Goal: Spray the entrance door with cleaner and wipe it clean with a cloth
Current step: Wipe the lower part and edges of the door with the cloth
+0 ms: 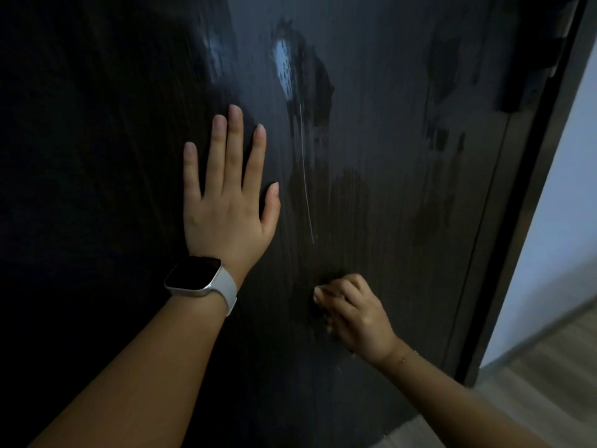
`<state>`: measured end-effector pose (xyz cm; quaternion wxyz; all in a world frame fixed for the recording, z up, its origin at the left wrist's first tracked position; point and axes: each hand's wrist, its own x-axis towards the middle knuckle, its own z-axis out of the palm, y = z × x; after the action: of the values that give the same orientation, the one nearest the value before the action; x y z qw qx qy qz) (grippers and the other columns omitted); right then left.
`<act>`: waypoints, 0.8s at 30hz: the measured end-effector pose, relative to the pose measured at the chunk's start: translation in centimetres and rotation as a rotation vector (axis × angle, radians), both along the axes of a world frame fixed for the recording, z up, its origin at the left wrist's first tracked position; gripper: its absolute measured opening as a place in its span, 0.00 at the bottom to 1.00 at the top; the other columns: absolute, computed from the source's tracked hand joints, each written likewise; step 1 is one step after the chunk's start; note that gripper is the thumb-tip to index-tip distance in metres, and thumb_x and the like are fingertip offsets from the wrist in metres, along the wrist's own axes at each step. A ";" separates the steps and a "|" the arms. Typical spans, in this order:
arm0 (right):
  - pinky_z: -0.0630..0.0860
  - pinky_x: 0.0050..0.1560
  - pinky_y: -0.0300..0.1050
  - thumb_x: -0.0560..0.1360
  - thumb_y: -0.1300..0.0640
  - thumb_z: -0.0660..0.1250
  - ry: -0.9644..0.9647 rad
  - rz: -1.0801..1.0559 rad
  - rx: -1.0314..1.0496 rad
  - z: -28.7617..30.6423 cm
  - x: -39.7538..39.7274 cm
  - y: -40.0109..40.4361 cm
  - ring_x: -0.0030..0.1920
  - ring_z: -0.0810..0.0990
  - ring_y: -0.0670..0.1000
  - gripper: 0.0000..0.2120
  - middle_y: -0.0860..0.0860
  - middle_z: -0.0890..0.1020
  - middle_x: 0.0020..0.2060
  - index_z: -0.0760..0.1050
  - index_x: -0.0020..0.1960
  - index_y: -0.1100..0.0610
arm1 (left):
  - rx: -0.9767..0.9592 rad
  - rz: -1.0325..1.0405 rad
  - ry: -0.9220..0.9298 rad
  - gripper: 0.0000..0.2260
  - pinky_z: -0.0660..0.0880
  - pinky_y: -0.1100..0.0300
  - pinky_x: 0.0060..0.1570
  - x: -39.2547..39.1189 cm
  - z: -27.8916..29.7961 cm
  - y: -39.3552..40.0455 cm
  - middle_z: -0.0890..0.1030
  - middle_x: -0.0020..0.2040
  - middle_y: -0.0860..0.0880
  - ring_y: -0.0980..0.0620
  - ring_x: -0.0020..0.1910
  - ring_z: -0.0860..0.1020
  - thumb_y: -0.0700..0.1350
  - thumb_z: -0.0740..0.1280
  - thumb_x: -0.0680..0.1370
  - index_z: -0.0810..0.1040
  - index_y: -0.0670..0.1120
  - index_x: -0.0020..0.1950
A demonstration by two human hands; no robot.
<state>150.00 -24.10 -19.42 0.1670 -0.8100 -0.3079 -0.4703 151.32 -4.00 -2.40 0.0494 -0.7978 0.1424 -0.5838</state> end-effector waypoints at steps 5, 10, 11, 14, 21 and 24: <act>0.71 0.47 0.42 0.74 0.66 0.70 -0.204 -0.083 0.252 12.7 1.4 2.2 0.48 0.75 0.56 0.07 0.58 0.79 0.47 0.81 0.52 0.64 | -0.007 -0.004 -0.005 0.29 0.38 0.46 0.75 0.0 0.0 0.0 0.46 0.80 0.42 0.45 0.79 0.44 0.55 0.49 0.83 0.43 0.47 0.80; 0.71 0.50 0.44 0.73 0.67 0.69 -0.230 -0.072 0.207 8.7 1.7 2.3 0.48 0.75 0.58 0.12 0.59 0.78 0.48 0.79 0.57 0.64 | 0.002 0.000 -0.020 0.29 0.39 0.46 0.75 0.2 -0.1 0.1 0.44 0.80 0.42 0.45 0.79 0.44 0.55 0.49 0.83 0.44 0.46 0.80; 0.74 0.48 0.48 0.73 0.66 0.69 -0.174 -0.061 0.157 6.1 1.2 2.0 0.48 0.75 0.58 0.13 0.58 0.78 0.49 0.78 0.58 0.63 | 0.003 0.002 -0.021 0.28 0.39 0.46 0.75 0.2 -0.1 0.1 0.44 0.80 0.42 0.45 0.78 0.43 0.55 0.49 0.83 0.44 0.46 0.80; 0.75 0.44 0.50 0.75 0.65 0.70 -0.057 -0.032 0.126 4.0 0.5 1.4 0.47 0.75 0.56 0.09 0.57 0.79 0.49 0.79 0.55 0.62 | 0.003 -0.002 -0.024 0.28 0.39 0.46 0.75 0.2 0.0 0.1 0.45 0.80 0.42 0.45 0.78 0.43 0.55 0.48 0.83 0.44 0.46 0.80; 0.69 0.45 0.40 0.76 0.65 0.69 -0.338 -0.094 0.353 19.8 1.8 3.7 0.43 0.75 0.56 0.04 0.58 0.78 0.43 0.81 0.47 0.66 | -0.014 -0.015 -0.031 0.28 0.40 0.46 0.75 0.3 -0.2 0.1 0.42 0.79 0.44 0.46 0.78 0.42 0.55 0.49 0.83 0.46 0.46 0.80; 0.69 0.47 0.40 0.75 0.65 0.70 -0.313 -0.105 0.298 15.8 1.4 3.4 0.45 0.75 0.55 0.04 0.57 0.78 0.44 0.81 0.50 0.65 | -0.014 -0.019 -0.044 0.28 0.41 0.45 0.76 0.5 -0.2 0.1 0.43 0.79 0.44 0.46 0.79 0.44 0.55 0.50 0.83 0.47 0.46 0.80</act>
<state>151.41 -20.69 -3.60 0.2103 -0.7086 -0.2144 -0.6385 151.83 -3.85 -2.61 0.0414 -0.7838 0.1448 -0.6025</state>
